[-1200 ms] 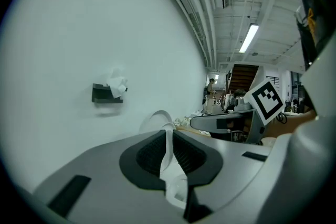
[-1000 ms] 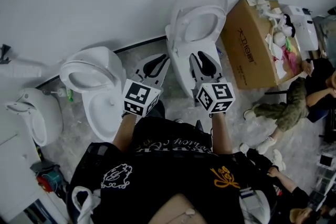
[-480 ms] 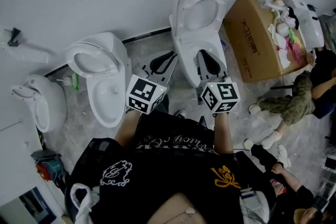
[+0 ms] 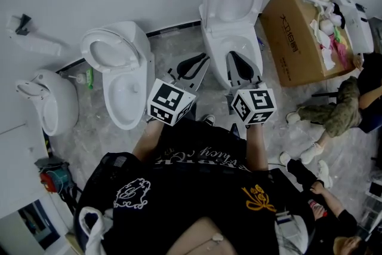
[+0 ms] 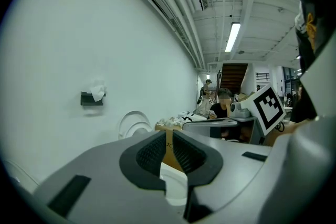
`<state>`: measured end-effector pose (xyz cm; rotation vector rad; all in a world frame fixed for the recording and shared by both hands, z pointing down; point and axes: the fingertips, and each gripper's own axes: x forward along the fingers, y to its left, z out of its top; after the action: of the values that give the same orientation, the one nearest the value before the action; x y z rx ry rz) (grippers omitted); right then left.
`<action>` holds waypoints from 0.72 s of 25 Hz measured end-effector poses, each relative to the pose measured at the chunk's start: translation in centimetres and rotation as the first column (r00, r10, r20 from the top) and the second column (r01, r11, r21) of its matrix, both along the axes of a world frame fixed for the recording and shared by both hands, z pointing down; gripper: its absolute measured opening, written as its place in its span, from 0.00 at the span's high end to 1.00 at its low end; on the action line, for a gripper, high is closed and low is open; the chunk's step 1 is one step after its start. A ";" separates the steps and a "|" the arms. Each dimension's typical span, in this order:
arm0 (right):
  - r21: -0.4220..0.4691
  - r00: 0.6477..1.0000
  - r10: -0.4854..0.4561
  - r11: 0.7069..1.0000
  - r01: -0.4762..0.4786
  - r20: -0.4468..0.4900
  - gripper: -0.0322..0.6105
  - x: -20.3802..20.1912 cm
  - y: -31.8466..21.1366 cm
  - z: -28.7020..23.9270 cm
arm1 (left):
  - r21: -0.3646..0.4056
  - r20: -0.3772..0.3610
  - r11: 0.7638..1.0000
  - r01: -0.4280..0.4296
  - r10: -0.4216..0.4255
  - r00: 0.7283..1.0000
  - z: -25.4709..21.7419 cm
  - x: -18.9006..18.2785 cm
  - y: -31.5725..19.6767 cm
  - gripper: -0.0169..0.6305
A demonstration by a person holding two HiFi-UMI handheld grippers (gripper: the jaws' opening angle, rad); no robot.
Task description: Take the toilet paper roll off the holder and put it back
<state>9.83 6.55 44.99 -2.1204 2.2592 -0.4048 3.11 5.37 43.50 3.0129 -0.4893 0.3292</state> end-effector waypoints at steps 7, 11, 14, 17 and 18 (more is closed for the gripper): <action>-0.008 0.999 -0.012 1.000 0.011 -0.050 0.93 -0.5 1.3 -0.5 | -0.001 -0.009 1.000 -0.014 0.014 1.000 -0.1 0.1 1.4 0.91; -0.007 0.998 -0.003 1.000 0.003 -0.062 0.93 -0.2 2.2 -0.9 | 0.003 -0.012 1.000 -0.030 0.030 0.999 -0.3 0.6 2.3 0.91; -0.003 0.998 -0.005 1.000 0.004 -0.063 0.93 0.0 2.8 -1.0 | 0.010 -0.014 0.999 -0.037 0.037 0.999 -0.4 1.0 3.0 0.91; 0.001 0.998 -0.003 1.000 0.003 -0.065 0.93 0.0 3.4 -1.1 | 0.018 -0.013 0.999 -0.047 0.047 0.999 -0.5 1.2 3.6 0.91; 0.003 0.998 -0.003 1.000 0.003 -0.066 0.93 -0.1 3.5 -1.1 | 0.022 -0.012 0.999 -0.049 0.049 0.999 -0.6 1.2 3.7 0.91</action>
<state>9.72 10.08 43.87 -2.1610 2.2958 -0.3358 4.27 9.08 42.92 3.0500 -0.4212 0.3101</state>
